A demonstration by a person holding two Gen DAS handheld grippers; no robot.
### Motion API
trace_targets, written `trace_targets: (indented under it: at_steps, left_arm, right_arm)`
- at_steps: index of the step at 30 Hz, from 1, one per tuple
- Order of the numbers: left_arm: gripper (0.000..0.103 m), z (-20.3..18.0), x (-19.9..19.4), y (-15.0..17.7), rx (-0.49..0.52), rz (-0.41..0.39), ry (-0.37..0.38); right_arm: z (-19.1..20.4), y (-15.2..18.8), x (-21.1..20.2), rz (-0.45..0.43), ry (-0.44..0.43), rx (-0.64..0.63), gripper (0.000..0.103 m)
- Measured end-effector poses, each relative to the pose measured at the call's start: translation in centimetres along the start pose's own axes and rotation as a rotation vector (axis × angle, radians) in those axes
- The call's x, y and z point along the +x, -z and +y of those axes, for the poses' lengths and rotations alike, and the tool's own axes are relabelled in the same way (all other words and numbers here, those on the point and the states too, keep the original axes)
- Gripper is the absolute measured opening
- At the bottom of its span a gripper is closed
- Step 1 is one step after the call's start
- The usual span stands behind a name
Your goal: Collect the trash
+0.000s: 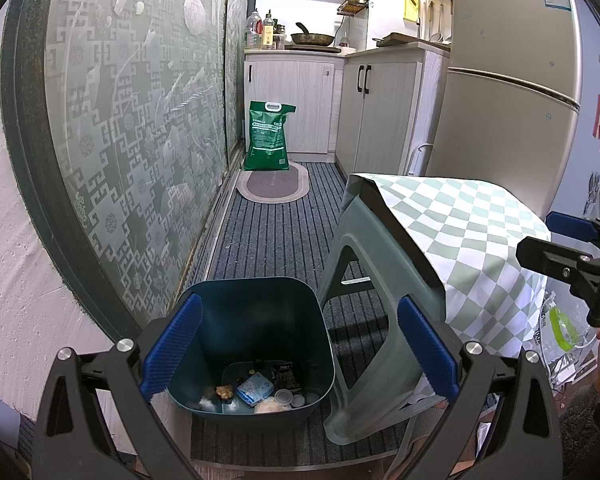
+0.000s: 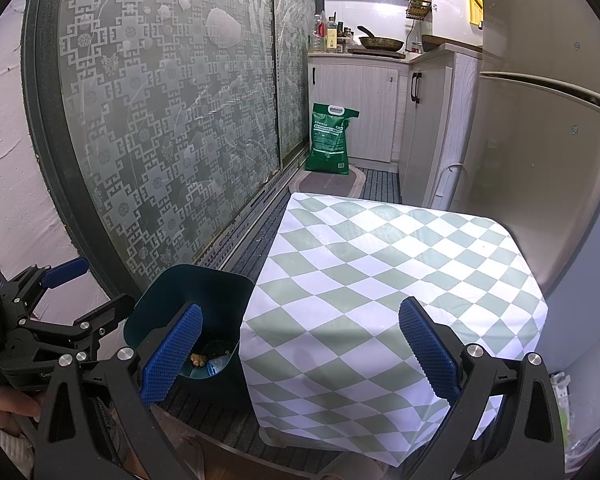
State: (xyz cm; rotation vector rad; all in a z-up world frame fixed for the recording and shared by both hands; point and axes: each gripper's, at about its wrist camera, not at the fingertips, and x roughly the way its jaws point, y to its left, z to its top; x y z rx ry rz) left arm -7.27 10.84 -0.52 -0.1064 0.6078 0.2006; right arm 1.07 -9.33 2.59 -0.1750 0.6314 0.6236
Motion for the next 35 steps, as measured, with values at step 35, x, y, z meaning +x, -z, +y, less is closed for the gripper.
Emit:
trace_targets:
  at_steps: [35]
  left_arm:
    - [0.100,-0.47,-0.11,-0.12,-0.004,0.001,0.000]
  right_arm:
    - [0.01,0.01,0.06,0.000,0.002,-0.002,0.100]
